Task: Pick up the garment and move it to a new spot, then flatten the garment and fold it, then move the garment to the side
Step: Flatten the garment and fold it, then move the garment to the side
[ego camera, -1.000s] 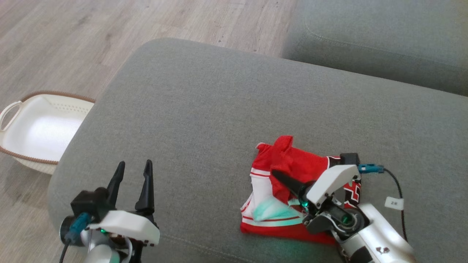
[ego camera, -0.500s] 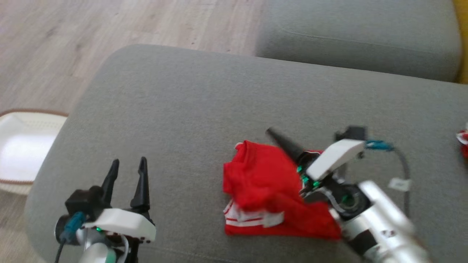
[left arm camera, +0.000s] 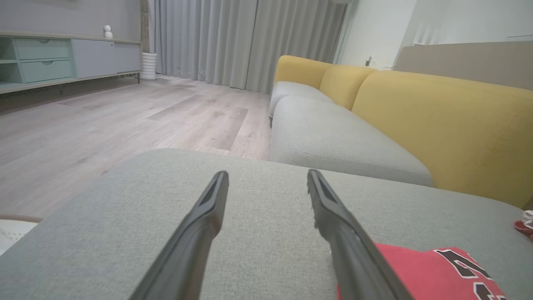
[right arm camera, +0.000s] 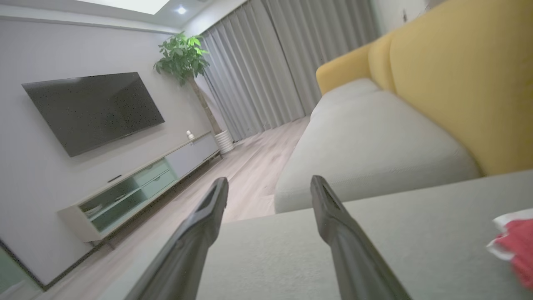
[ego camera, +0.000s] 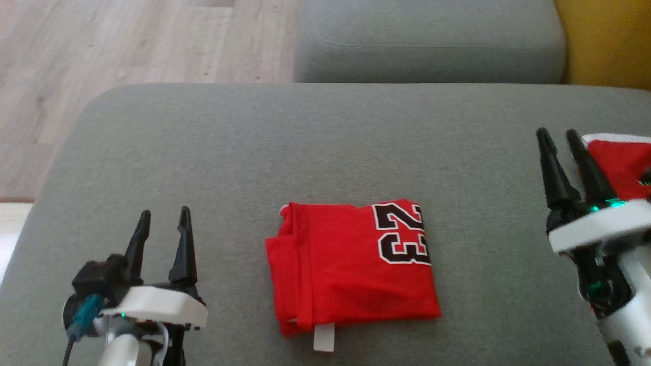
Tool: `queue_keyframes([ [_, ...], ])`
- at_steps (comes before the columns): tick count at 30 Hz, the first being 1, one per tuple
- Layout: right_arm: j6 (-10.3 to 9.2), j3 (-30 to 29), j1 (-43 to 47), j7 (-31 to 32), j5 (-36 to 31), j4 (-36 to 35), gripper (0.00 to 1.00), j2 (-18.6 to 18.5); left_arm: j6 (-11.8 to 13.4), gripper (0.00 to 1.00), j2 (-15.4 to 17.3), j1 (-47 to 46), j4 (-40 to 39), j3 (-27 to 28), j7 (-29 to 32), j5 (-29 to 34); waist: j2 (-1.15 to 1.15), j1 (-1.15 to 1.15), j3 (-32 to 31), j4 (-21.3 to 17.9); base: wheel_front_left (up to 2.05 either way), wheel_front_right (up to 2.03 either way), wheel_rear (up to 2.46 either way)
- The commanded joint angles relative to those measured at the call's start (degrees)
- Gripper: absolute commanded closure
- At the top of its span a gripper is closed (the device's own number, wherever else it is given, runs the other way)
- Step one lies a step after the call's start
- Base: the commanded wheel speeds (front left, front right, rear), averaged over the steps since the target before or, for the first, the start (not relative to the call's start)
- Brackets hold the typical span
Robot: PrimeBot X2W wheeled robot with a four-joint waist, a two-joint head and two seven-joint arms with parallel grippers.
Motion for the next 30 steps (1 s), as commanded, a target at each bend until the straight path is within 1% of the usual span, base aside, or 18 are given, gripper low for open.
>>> queue_keyframes([
  [1,-0.04,-0.27,0.09,-1.50,-1.81,-2.15,0.00,-0.96,-0.20,0.00,0.04,-1.48,-2.17,2.47,-0.70,0.59,0.00,0.00,0.22,-1.37,0.00,0.00,0.00],
  [5,-0.04,-3.93,3.96,-4.77,-11.94,-3.59,0.00,0.50,-1.04,0.00,-0.36,-1.24,-2.55,3.49,-0.70,1.80,0.00,0.00,0.47,-3.57,0.00,0.00,0.00],
  [9,-0.04,-6.73,7.86,-5.66,-20.68,-4.98,0.00,3.69,-1.72,0.00,-0.75,-1.05,-2.30,4.91,-0.70,2.99,0.00,0.00,0.70,-5.12,0.00,0.00,0.00],
  [11,-0.04,-7.37,9.40,-5.80,-24.57,-5.17,0.00,4.89,-2.07,0.00,-0.98,-0.93,-2.05,5.52,-0.70,3.59,0.00,0.00,0.76,-5.68,0.00,0.00,0.00],
  [14,-0.04,-8.01,11.02,-5.90,-27.63,-5.03,0.00,6.80,-2.63,0.00,-1.35,-0.84,-1.99,6.34,-0.70,4.47,0.00,0.00,0.79,-6.23,0.00,0.00,0.00],
  [20,-0.04,-8.70,11.60,-5.96,-29.54,-5.02,0.00,8.42,-3.67,0.00,-2.13,-0.64,-1.91,7.30,-0.70,5.80,0.00,0.00,0.69,-6.57,0.00,0.00,0.00],
  [24,-0.04,-7.39,11.06,-5.29,-29.29,-4.39,0.00,8.63,-4.17,0.00,-2.50,-0.78,-1.41,7.63,-0.70,6.44,0.00,0.00,0.60,-6.17,0.00,0.00,0.00],
  [28,-0.04,-2.94,8.40,0.34,-25.62,-2.12,0.00,9.64,-4.73,0.00,-2.78,-1.12,-0.87,7.81,-0.70,6.88,0.00,0.00,0.67,-5.08,0.00,0.00,0.00],
  [30,-0.04,-0.26,6.20,4.96,-22.58,0.20,0.00,10.55,-4.95,0.00,-2.92,-1.37,-0.67,7.66,-0.70,7.09,0.00,0.00,0.70,-4.19,0.00,0.00,0.00],
])
